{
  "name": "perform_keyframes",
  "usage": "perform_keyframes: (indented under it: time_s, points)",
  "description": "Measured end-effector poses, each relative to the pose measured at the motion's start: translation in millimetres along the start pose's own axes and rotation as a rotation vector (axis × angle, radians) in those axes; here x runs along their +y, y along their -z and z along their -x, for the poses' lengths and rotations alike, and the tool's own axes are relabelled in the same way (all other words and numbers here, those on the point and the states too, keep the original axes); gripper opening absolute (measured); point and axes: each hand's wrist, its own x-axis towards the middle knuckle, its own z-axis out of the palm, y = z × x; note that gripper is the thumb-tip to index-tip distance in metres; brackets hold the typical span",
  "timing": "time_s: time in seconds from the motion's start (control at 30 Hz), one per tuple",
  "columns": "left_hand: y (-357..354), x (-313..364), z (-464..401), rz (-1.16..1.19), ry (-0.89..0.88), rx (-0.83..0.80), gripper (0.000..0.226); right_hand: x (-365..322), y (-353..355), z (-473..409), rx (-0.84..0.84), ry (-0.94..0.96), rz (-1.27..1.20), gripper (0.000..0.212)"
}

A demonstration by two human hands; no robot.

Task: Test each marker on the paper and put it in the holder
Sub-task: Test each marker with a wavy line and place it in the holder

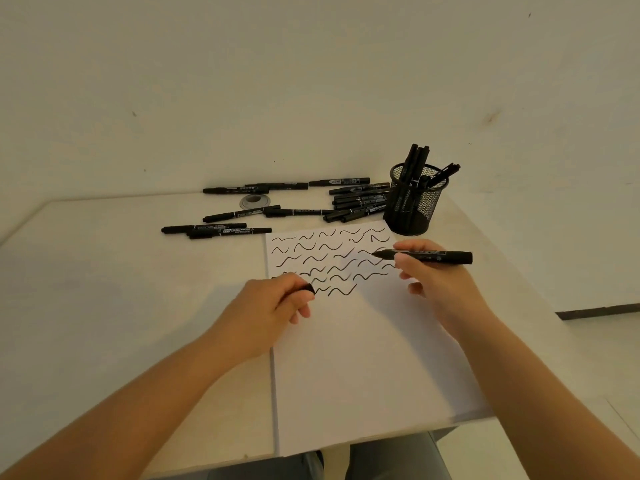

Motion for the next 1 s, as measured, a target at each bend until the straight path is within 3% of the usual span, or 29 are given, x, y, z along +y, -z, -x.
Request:
perform_keyframes:
  time_s: [0.1,0.27,0.53,0.8,1.0]
  points:
    - [-7,2,-10,-0.100,-0.070,0.077,0.009,4,-2,-2,0.008,0.005,0.001,0.011]
    - [-17,-1,-24,-0.305,-0.179,0.131,0.020,12,-8,0,0.059,0.061,0.061,0.017]
    - [-17,-8,-22,-0.226,-0.145,0.117,0.016,18,-11,3,-0.094,0.160,0.215,0.017]
    - [-18,-10,-22,-0.171,-0.115,0.090,0.018,21,-2,2,0.168,0.158,0.267,0.018]
    - [-17,-8,-20,-0.140,-0.115,0.186,0.014,5,1,3,0.343,0.181,0.090,0.015]
